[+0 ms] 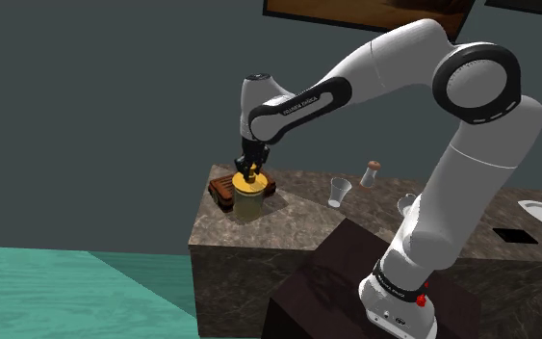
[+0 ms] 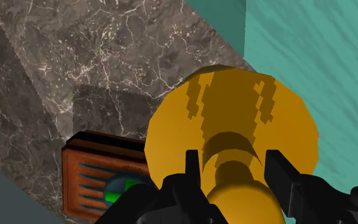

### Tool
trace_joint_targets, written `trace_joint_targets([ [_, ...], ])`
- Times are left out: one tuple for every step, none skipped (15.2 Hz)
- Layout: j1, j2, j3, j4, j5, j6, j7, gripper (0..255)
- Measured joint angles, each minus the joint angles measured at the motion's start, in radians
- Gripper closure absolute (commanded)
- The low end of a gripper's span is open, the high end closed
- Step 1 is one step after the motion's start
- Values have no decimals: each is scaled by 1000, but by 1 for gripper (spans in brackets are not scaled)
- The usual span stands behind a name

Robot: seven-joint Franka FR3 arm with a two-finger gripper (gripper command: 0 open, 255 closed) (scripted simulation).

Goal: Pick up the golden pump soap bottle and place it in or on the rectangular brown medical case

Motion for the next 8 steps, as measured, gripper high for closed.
trace_joint_targets([
  [-1, -5, -1, 8, 2, -13, -4, 255],
  [0, -12, 0, 12, 4, -23, -5, 255],
  [0, -21, 0, 15, 6, -35, -6, 255],
  [0, -25, 0, 24, 8, -49, -9, 255],
  [1, -30, 1, 34, 9, -63, -10, 255],
  [0, -40, 0, 37, 12, -76, -14, 255],
  [0, -43, 0, 43, 13, -86, -15, 255],
  [-4, -34, -4, 61, 13, -94, -23, 255],
])
